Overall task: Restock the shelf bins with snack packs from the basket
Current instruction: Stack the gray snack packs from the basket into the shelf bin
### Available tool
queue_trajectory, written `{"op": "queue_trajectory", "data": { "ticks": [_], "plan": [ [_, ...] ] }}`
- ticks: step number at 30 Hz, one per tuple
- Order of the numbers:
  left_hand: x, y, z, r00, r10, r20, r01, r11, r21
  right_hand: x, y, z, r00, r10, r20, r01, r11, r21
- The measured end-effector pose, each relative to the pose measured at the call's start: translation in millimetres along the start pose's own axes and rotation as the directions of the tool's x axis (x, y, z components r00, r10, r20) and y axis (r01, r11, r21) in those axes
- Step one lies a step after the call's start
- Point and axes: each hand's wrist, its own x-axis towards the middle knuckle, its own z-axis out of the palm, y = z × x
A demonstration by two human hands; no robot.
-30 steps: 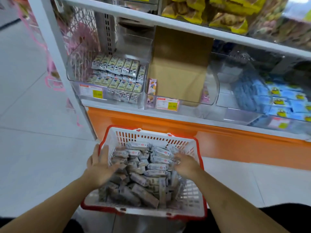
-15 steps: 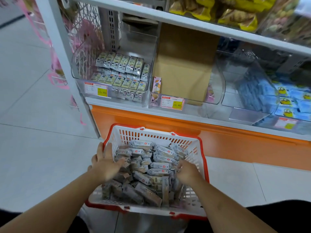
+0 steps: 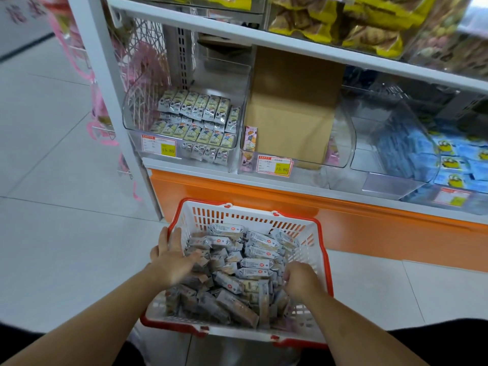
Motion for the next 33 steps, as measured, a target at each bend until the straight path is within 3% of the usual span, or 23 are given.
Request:
{"op": "queue_trajectory", "data": {
  "ticks": [4,7,9,11,13,16,19,22,25,27,29,31,33],
  "plan": [
    [-5.0,6.5,-8.0,0.997,0.01,-0.07,0.004,0.978,0.21,-2.8,-21.6,-47.9,0.994,-0.112,0.008,0.113,0.993,-0.026],
    [-20.1,34.7,-30.4,0.982,0.184,-0.047,-0.161,0.939,0.303,-21.4,-49.1,-124.4,0.962,-0.258,-0.089,0.266,0.959,0.096],
    [-36.1,63.8,-53.6,0.943,0.329,0.045,-0.331,0.918,0.218,-46.6,-67.8,-177.0,0.925,-0.364,-0.108,0.379,0.874,0.305],
    [-56.2,93.3,-76.4,0.902,0.424,0.088,-0.427,0.904,0.027,-74.2,-84.0,-215.9,0.874,-0.464,-0.146,0.478,0.761,0.44],
    [-73.6,114.6,-96.8,0.859,0.503,0.099,-0.488,0.861,-0.145,-94.3,-94.6,-238.4,0.819,-0.537,-0.203,0.56,0.667,0.491],
    [-92.3,126.4,-118.6,0.775,0.613,0.153,-0.572,0.783,-0.242,-112.8,-106.0,-250.2,0.767,-0.572,-0.291,0.618,0.535,0.576],
    [-98.7,123.1,-125.1,0.738,0.668,0.095,-0.626,0.73,-0.274,-116.4,-117.8,-251.6,0.731,-0.547,-0.408,0.676,0.501,0.54],
    [-99.6,126.5,-119.6,0.756,0.645,-0.107,-0.645,0.708,-0.288,-115.9,-129.1,-251.8,0.799,-0.437,-0.413,0.596,0.482,0.643],
    [-104.3,134.1,-112.8,0.731,0.65,-0.206,-0.682,0.687,-0.251,-116.3,-138.9,-249.8,0.924,-0.294,-0.244,0.343,0.355,0.87],
    [-106.1,135.6,-112.1,0.722,0.667,-0.185,-0.691,0.684,-0.234,-110.4,-141.2,-248.9,0.938,-0.284,-0.2,0.28,0.277,0.919],
    [-106.4,136.4,-116.0,0.73,0.656,-0.19,-0.683,0.702,-0.202,-105.8,-143.3,-250.9,0.929,-0.266,-0.256,0.311,0.19,0.931],
    [-101.9,135.5,-121.9,0.756,0.595,-0.275,-0.646,0.747,-0.16,-103.1,-144.4,-254.2,0.938,-0.196,-0.284,0.296,0.035,0.954],
    [-95.0,134.1,-129.1,0.782,0.497,-0.376,-0.605,0.749,-0.27,-102.8,-143.7,-254.6,0.942,-0.201,-0.269,0.258,-0.078,0.963]
  ]
}}
